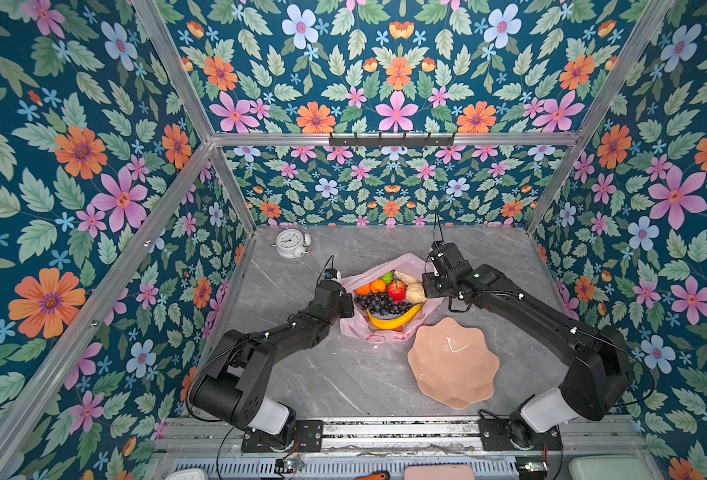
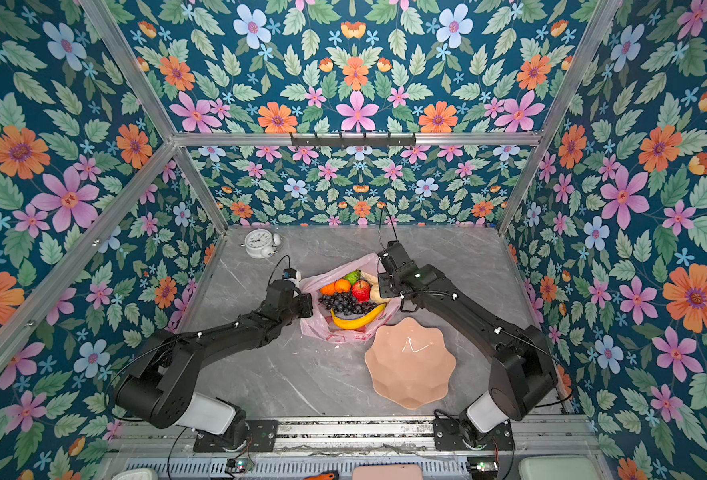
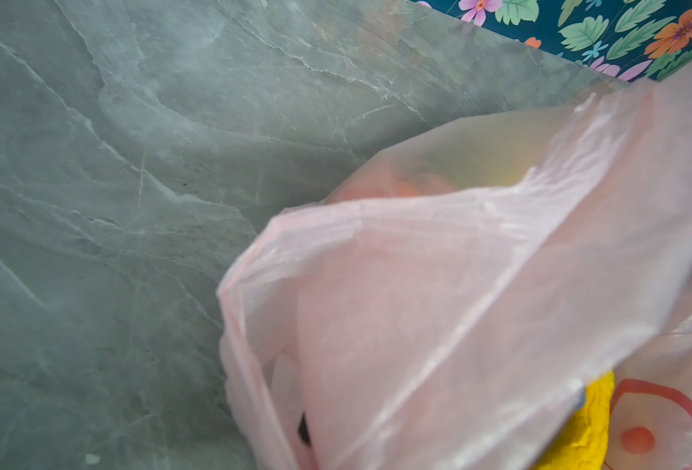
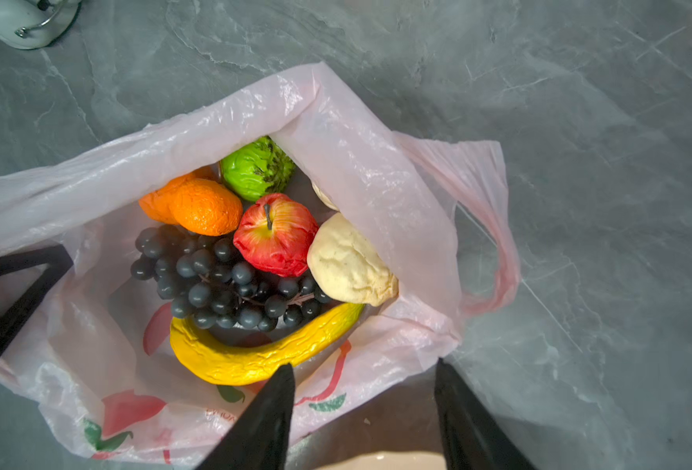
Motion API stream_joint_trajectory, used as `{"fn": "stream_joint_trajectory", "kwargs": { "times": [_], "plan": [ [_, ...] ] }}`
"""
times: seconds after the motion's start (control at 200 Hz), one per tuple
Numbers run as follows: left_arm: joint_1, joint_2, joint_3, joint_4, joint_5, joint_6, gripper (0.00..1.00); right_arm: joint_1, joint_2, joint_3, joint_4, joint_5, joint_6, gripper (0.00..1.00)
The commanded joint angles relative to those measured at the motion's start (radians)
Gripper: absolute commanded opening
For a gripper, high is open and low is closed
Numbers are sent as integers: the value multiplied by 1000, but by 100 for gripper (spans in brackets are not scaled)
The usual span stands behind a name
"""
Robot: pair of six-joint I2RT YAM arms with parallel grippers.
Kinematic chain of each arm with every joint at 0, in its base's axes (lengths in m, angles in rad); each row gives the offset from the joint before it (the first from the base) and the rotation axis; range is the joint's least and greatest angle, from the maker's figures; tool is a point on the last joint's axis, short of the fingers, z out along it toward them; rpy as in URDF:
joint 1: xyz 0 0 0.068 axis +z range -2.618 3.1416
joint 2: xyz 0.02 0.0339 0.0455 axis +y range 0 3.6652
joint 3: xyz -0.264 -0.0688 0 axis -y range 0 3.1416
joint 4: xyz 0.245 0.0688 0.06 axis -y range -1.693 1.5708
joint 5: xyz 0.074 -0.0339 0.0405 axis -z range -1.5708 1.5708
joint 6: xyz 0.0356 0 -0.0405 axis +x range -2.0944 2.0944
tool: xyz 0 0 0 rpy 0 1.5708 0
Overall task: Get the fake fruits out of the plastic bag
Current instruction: 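Lower the right gripper into the bag and grasp the pale squash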
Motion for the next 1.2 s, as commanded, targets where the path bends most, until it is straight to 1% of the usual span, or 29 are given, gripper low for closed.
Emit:
{"fn": "stream_joint_trajectory", "kwargs": {
  "times": [0.0, 0.08, 0.145, 0.285, 0.315, 0.33, 0.425, 0.56, 0.69, 0.785, 0.9, 1.035, 1.135, 1.195],
  "plan": [
    [0, -6, -2, 10, -5, 10, 0, 4, 36, -10, 90, -88, -141, 59],
    [0, -18, -12, 17, -15, 10, 0, -5, 61, -45, 166, -122, -274, 62],
    [0, -24, -17, 17, -20, 12, 0, -28, 75, -50, 184, -187, -347, 62],
    [0, -30, -17, 14, -27, 16, 0, -80, 90, -36, 188, -339, -390, 62],
    [0, -30, -17, 14, -27, 16, 0, -85, 90, -31, 183, -352, -402, 62],
    [0, -31, -17, 14, -27, 16, 0, -85, 122, -27, 179, -357, -408, 62],
    [0, -31, -17, 13, -28, 18, 0, -85, 171, 4, 139, -382, -453, 62],
    [0, -32, -17, 11, -30, 19, 0, -87, 233, 40, 105, -364, -475, 62],
    [0, -32, -17, 11, -29, 19, 0, -87, 279, 64, 99, -276, -484, 62],
    [0, -32, -16, 11, -27, 21, 0, -87, 301, 66, 103, -227, -492, 68],
    [0, -31, -14, 9, -25, 21, 0, -87, 324, 69, 102, -197, -508, 74],
    [0, -29, -14, 9, -25, 22, 0, -87, 350, 73, 98, -215, -518, 77],
    [0, -30, -14, 9, -25, 22, 0, -88, 379, 86, 90, -217, -518, 77],
    [0, -29, -12, 8, -25, 22, 0, -87, 396, 95, 84, -218, -516, 75]
  ]
}}
